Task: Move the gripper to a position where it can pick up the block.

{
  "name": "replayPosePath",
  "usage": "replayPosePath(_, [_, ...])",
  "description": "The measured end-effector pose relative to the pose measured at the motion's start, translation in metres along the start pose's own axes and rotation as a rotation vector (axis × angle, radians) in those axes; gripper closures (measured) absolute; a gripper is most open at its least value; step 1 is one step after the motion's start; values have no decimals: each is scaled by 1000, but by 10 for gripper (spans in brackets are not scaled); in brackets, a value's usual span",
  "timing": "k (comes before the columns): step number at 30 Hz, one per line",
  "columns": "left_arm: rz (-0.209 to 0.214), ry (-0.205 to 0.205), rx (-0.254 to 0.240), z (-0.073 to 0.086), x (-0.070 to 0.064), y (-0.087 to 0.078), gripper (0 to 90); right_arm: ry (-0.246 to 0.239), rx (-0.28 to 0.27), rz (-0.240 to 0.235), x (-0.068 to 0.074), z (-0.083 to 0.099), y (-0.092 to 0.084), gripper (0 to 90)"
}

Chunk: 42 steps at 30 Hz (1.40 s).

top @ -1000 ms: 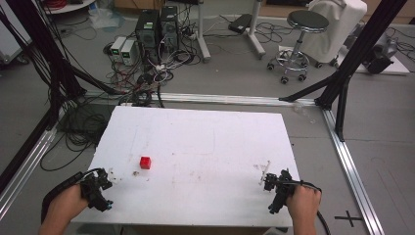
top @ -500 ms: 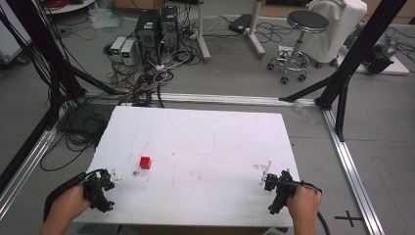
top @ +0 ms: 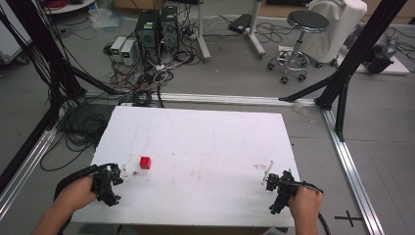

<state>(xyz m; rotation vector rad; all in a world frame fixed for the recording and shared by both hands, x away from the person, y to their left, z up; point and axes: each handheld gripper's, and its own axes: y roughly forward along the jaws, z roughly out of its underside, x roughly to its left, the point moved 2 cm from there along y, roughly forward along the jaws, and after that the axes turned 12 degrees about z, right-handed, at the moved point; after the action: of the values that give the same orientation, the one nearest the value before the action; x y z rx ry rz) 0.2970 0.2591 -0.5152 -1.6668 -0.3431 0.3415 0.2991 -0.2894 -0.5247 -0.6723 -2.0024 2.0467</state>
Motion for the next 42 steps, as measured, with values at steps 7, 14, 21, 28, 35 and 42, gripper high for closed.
replayPosePath(7, [11, 79, 39, -12, 10, -13, 212, -3, -9, -4, 1, 0, 0, 16])
replayPosePath(14, [11, 138, 47, -23, 21, -30, 210, 7, -15, -2, 1, 0, -2, 16])
replayPosePath(21, [-13, 213, 35, -37, 33, -42, 203, -5, -17, 0, 1, 0, -2, 16])
replayPosePath(28, [1, 282, 51, -45, 40, -46, 205, -1, -22, 0, 0, 0, -3, 15])
replayPosePath(35, [7, 352, 74, -57, 52, -52, 205, -8, -21, -4, 0, 0, -2, 16])
replayPosePath(42, [2, 417, 82, -71, 58, -53, 204, -7, -20, -4, 0, 0, -1, 16])
